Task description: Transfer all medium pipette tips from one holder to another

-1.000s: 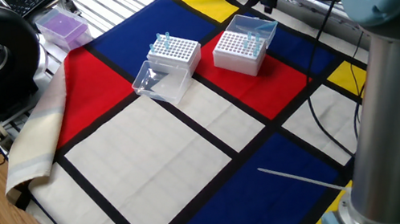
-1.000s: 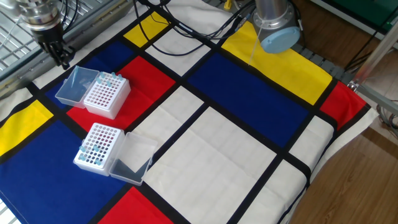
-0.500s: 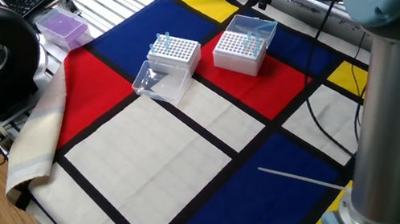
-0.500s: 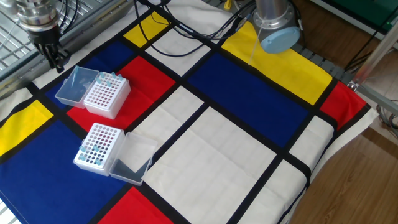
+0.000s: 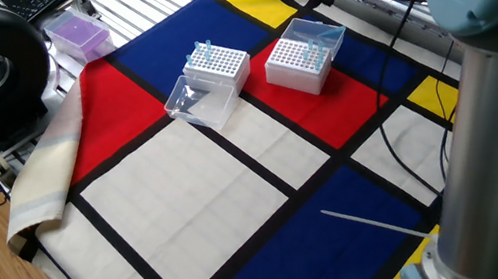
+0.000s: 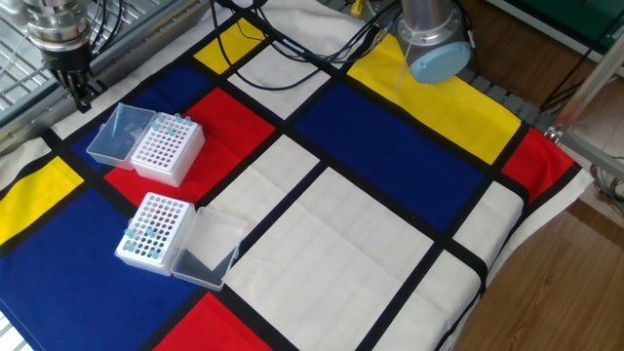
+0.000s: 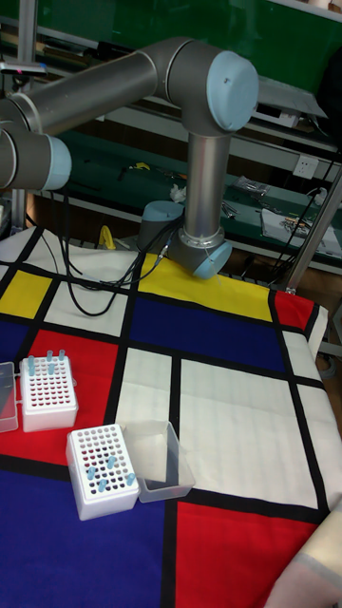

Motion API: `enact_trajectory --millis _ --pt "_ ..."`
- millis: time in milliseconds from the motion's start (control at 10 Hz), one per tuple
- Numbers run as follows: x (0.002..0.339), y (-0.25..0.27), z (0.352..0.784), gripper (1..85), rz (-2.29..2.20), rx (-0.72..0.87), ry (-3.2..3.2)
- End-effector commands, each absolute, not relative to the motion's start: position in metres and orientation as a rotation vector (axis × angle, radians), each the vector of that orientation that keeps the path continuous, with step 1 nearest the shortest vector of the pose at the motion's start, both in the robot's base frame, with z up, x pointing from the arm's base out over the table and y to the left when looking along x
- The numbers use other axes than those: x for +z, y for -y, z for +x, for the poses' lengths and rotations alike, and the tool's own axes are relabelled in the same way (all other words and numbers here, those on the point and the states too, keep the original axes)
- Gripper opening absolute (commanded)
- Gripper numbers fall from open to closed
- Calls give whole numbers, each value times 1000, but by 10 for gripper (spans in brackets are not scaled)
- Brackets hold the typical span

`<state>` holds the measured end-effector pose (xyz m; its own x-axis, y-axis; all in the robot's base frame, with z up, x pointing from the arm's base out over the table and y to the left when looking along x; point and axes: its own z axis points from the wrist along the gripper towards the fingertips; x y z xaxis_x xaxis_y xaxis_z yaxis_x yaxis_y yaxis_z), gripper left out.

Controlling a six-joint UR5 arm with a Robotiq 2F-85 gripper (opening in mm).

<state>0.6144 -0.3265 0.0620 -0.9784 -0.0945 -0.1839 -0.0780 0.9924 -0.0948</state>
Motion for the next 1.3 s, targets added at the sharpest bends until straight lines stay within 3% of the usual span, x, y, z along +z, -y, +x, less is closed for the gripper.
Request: enact_trajectory --millis 0,1000,1200 --pt "65 324 623 93 -105 -110 -2912" --pt "69 316 640 90 -100 -66 -2847" --pt "66 313 625 163 -88 -41 -2864"
